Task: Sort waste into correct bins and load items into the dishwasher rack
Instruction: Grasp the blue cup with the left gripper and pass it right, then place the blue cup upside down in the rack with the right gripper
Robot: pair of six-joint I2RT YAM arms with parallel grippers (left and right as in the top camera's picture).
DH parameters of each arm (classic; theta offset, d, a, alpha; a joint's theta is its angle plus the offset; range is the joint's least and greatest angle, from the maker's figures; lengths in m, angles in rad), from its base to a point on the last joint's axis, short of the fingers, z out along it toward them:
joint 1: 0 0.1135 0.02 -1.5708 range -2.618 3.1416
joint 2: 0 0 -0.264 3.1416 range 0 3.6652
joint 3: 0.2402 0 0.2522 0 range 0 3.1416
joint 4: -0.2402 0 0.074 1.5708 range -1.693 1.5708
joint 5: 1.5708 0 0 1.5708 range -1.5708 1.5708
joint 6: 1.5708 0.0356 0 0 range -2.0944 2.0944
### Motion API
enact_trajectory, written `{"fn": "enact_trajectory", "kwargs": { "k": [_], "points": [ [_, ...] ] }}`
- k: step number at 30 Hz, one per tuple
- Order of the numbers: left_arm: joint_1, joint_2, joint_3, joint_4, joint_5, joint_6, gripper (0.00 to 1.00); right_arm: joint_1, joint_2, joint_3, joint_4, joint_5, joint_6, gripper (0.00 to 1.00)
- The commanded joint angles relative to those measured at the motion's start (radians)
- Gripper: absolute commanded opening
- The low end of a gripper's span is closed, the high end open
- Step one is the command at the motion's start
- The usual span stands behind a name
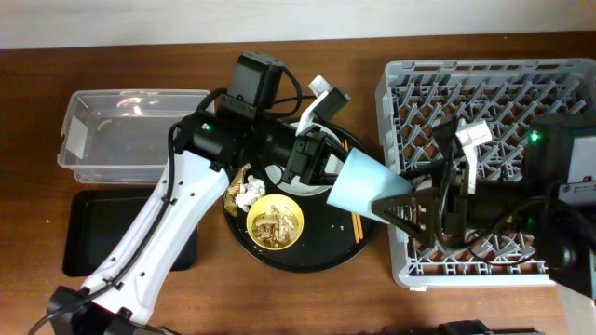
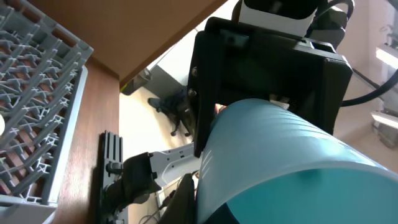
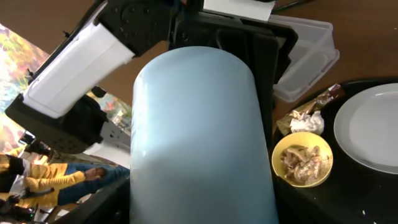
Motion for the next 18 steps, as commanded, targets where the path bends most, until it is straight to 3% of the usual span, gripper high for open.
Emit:
{"fn": "enact_trajectory", "kwargs": {
  "k": [1, 2, 3, 4, 5, 9, 12, 15, 18],
  "points": [
    [-0.003, -0.002, 0.005, 0.003, -0.074, 0.016, 0.0, 0.008, -0.004, 0.002, 0.014, -0.003, 0.004, 0.56],
    [-0.003, -0.002, 0.005, 0.006, -0.083, 0.016, 0.05, 0.008, -0.004, 0.002, 0.014, 0.006, 0.004, 0.52],
    [-0.003, -0.002, 0.005, 0.006, -0.083, 0.016, 0.35, 0.008, -0.007, 0.002, 0.014, 0.042, 0.004, 0.51],
    [-0.003, -0.002, 0.005, 0.006, -0.084, 0.016, 1.0, 0.004, -0.017, 0.003, 0.014, 0.096, 0.005, 0.45],
    [-0.003, -0.002, 0.005, 0.006, -0.083, 0.016, 1.0, -0.009, -0.037, 0.006, 0.014, 0.149, 0.006, 0.43],
    [0.01, -0.002, 0.005, -0.002, -0.229, -0.049, 1.0, -0.204, -0.16, 0.092, -0.08, 0.528, 0.242, 0.44],
    [0.039, -0.002, 0.005, -0.062, -0.229, -0.048, 1.0, -0.349, -0.142, 0.115, -0.313, 1.012, 0.499, 0.43],
    [0.052, -0.003, 0.005, -0.124, -0.229, -0.043, 1.0, -0.479, -0.029, 0.115, -0.36, 1.097, 0.499, 0.43],
    [0.052, -0.096, 0.005, -0.253, -0.475, 0.006, 1.0, -0.595, 0.219, 0.115, -0.367, 1.096, 0.491, 0.43]
  ]
}}
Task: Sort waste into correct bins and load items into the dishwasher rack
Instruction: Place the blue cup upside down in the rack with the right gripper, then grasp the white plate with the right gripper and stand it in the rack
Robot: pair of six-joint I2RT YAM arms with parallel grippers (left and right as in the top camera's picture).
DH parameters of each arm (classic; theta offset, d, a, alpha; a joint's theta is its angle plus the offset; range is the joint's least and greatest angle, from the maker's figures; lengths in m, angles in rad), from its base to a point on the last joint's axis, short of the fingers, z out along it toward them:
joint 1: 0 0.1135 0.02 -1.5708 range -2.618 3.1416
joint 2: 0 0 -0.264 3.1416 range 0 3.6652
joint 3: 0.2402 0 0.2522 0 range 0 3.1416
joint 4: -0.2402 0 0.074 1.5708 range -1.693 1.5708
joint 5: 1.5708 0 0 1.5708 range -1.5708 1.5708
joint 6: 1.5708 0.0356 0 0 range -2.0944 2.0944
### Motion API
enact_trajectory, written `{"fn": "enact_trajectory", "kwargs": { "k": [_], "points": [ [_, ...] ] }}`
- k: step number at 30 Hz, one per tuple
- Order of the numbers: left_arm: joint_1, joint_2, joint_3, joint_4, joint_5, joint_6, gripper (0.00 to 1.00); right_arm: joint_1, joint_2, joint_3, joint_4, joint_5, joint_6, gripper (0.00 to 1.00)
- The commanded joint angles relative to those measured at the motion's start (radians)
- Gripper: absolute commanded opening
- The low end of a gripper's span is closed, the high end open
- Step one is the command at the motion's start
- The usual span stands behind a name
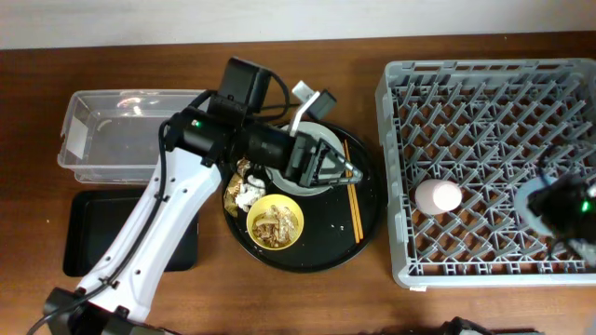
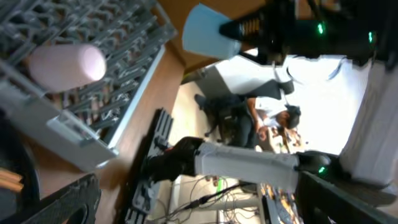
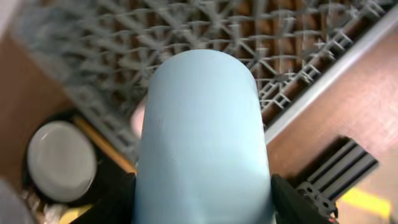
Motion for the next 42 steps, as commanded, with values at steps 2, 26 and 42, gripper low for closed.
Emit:
{"fn": "enact_trajectory", "kwargs": {
  "k": [2, 26, 42],
  "points": [
    [0.003, -0.214, 0.004, -0.121, -0.452, 0.04, 1.0, -0.055, 0.283, 0.001, -0.01, 0.045, -0.006, 0.43],
    [0.003, -0.523, 0.004, -0.254, -1.348, -0.084, 1.0, 0.453, -0.396, -0.004, 0.231, -0.401, -0.411, 0.98],
    [0.003, -0.775, 0.003, -0.435, -1.591, -0.197, 1.0, 0.893, 0.738, -0.01, 0.415, -0.176, 0.065, 0.53]
  ]
}}
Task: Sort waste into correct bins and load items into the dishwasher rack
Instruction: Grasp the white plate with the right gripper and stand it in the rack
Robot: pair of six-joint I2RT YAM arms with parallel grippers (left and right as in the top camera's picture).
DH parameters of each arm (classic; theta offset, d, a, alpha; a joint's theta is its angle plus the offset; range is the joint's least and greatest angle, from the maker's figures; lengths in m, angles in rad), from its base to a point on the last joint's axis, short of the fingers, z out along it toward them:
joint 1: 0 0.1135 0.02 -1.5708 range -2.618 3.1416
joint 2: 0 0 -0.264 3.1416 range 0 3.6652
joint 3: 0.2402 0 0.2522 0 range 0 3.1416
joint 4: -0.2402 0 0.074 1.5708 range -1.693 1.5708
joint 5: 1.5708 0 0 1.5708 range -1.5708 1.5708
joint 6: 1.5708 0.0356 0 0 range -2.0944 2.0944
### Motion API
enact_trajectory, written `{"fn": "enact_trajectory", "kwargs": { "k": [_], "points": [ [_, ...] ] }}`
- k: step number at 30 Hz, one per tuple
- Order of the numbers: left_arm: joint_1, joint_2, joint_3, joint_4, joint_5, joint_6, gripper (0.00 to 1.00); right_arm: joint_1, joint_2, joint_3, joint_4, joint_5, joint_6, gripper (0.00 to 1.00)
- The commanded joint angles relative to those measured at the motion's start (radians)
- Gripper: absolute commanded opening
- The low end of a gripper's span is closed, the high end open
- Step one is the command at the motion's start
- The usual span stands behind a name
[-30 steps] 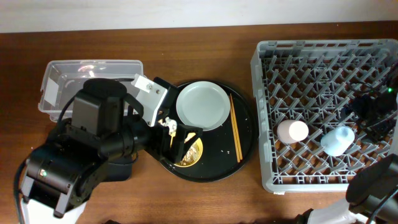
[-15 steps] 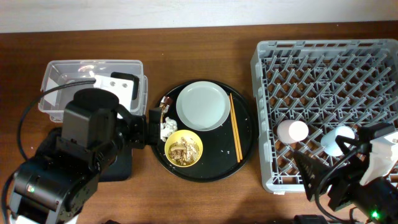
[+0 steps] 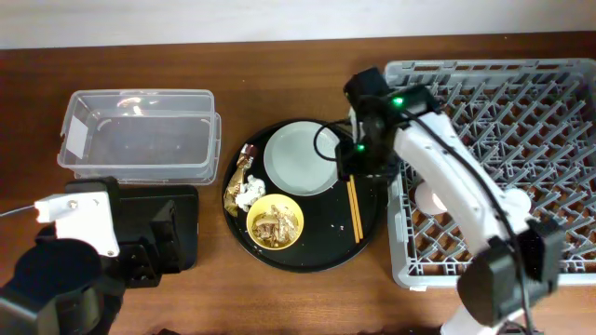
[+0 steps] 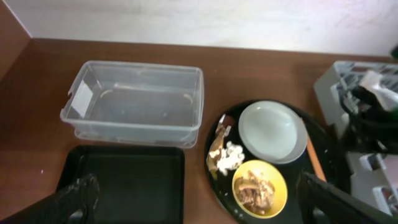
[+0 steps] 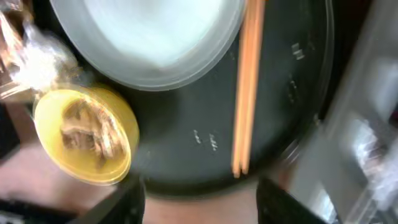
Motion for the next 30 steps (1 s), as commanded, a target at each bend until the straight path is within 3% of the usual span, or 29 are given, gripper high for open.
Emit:
{"fn": "enact_trajectory", "kwargs": {
  "k": [1, 4, 8, 9, 10, 13, 18, 20, 22, 23, 26, 28, 30],
  "points": [
    [0.002, 0.003, -0.002, -0.016, -0.018, -0.013, 1.0, 0.01, 0.141, 0.003, 0.079, -0.036, 0.234, 0.53],
    [0.002, 0.003, -0.002, -0.019, -0.018, -0.013, 1.0, 0.022, 0.315, 0.002, 0.13, -0.077, 0.4, 0.41],
    [0.002, 0.003, -0.002, -0.019, -0.018, -0.013, 1.0, 0.025, 0.375, -0.004, 0.162, -0.076, 0.446, 0.29],
    [0.002, 0.003, -0.002, -0.019, -0.018, -0.013, 1.0, 0.024, 0.375, -0.004, 0.161, -0.054, 0.446, 0.14],
    [0.002, 0.003, -0.002, -0.019, -0.018, -0.013, 1.0, 0.023, 0.37, -0.003, 0.155, -0.042, 0.444, 0.04],
    [0.002, 0.003, -0.002, -0.019, -0.018, -0.013, 1.0, -0.022, 0.238, -0.003, 0.075, 0.121, 0.395, 0.04],
    [0.002, 0.003, -0.002, -0.019, -0.018, -0.013, 1.0, -0.102, -0.18, -0.003, 0.06, 0.275, 0.272, 0.04],
    [0.002, 0.003, -0.001, -0.019, -0.018, -0.013, 1.0, -0.245, -0.379, -0.003, 0.064, 0.384, 0.157, 0.04],
    [0.002, 0.003, -0.002, -0.019, -0.018, -0.013, 1.0, -0.449, -0.495, -0.003, 0.09, 0.501, -0.082, 0.04],
    [0.002, 0.003, -0.002, -0.019, -0.018, -0.013, 1.0, -0.519, -0.499, -0.004, 0.094, 0.494, -0.189, 0.04],
    [0.002, 0.003, -0.002, -0.019, -0.018, -0.013, 1.0, -0.645, -0.416, -0.013, 0.138, 0.502, -0.293, 0.04],
    [0.002, 0.003, -0.002, -0.019, -0.018, -0.013, 1.0, -0.662, -0.318, -0.013, 0.202, 0.544, -0.293, 0.04],
    [0.002, 0.003, -0.002, -0.019, -0.018, -0.013, 1.0, -0.662, -0.225, -0.013, 0.28, 0.712, -0.294, 0.04]
  ]
}}
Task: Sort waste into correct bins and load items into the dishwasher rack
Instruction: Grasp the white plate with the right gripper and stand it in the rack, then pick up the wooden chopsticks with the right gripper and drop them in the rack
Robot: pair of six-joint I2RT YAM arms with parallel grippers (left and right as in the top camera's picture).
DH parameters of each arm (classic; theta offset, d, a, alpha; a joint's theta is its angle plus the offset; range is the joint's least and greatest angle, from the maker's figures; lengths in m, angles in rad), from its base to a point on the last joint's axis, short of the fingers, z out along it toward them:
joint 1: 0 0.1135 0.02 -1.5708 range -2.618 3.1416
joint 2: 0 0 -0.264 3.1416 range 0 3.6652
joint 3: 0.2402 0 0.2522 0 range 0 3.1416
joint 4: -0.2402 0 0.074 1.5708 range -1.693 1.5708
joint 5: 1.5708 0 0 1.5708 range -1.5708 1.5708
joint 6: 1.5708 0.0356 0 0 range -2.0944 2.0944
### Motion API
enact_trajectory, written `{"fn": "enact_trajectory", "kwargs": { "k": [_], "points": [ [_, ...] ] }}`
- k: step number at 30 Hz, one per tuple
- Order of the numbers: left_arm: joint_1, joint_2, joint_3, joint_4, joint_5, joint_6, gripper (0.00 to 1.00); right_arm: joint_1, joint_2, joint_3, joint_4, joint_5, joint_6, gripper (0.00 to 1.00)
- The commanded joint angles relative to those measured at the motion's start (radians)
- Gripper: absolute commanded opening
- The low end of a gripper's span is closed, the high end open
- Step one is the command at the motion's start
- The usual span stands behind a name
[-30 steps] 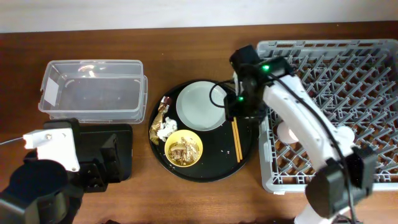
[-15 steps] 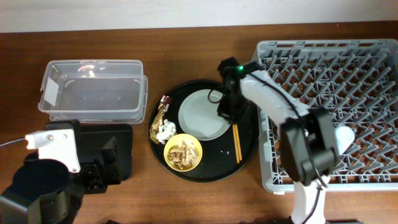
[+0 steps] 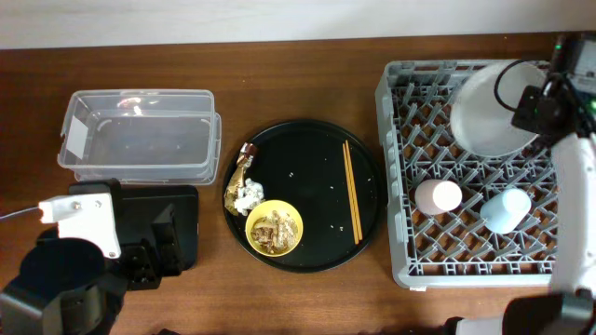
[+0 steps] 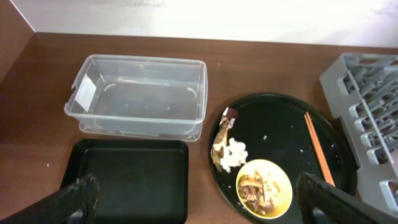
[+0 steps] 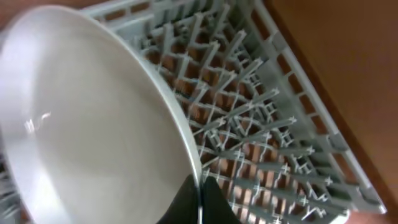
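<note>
My right gripper (image 5: 200,198) is shut on the rim of a white plate (image 5: 93,118). It holds the plate tilted over the far right part of the grey dishwasher rack (image 3: 406,268). A pink cup (image 3: 438,196) and a light blue cup (image 3: 503,210) lie in the rack. On the round black tray (image 3: 317,149) are chopsticks (image 3: 352,191), a yellow bowl of food scraps (image 3: 275,228) and crumpled wrappers (image 3: 244,186). My left gripper (image 4: 200,198) hangs open high above the table's front left, its fingers (image 4: 78,196) far apart.
A clear plastic bin (image 3: 140,135) stands at the far left. A flat black bin (image 3: 182,219) lies in front of it, partly under my left arm (image 3: 74,274). The rack's spikes (image 5: 261,124) rise under the plate.
The white plate lay on the round tray with my right gripper low beside it. Now that gripper holds the plate over the rack's far right. The left arm has stayed put.
Both grippers were at the light blue cup between tray and rack. Then the right gripper alone held it over the rack's right side, the left open by the plate. Later the cup lay in the rack and the left arm was back at the front left.
</note>
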Motion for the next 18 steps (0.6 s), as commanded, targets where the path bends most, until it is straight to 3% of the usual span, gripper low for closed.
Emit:
{"fn": "enact_trajectory", "kwargs": {
  "k": [1, 5, 14, 16, 17, 18],
  "points": [
    [0.002, 0.0, -0.001, 0.003, -0.014, -0.013, 1.0, -0.004, 0.108, 0.0, 0.089, 0.275, -0.02, 0.04],
    [0.002, 0.0, -0.001, 0.003, -0.014, -0.013, 1.0, -0.003, 0.139, 0.0, 0.228, 0.33, -0.158, 0.04],
    [0.002, 0.0, -0.001, 0.003, -0.014, -0.013, 1.0, 0.113, 0.193, -0.006, 0.204, 0.255, -0.203, 0.06],
    [0.002, 0.0, -0.001, 0.003, -0.014, -0.013, 1.0, 0.153, 0.191, -0.005, 0.203, 0.255, -0.201, 0.23],
    [0.002, 0.0, -0.001, 0.003, -0.014, -0.013, 1.0, 0.192, 0.157, -0.001, 0.196, 0.254, -0.186, 0.61],
    [0.002, 0.0, -0.001, 0.003, -0.014, -0.013, 1.0, 0.233, 0.096, 0.018, 0.18, 0.241, -0.14, 0.67]
  ]
}}
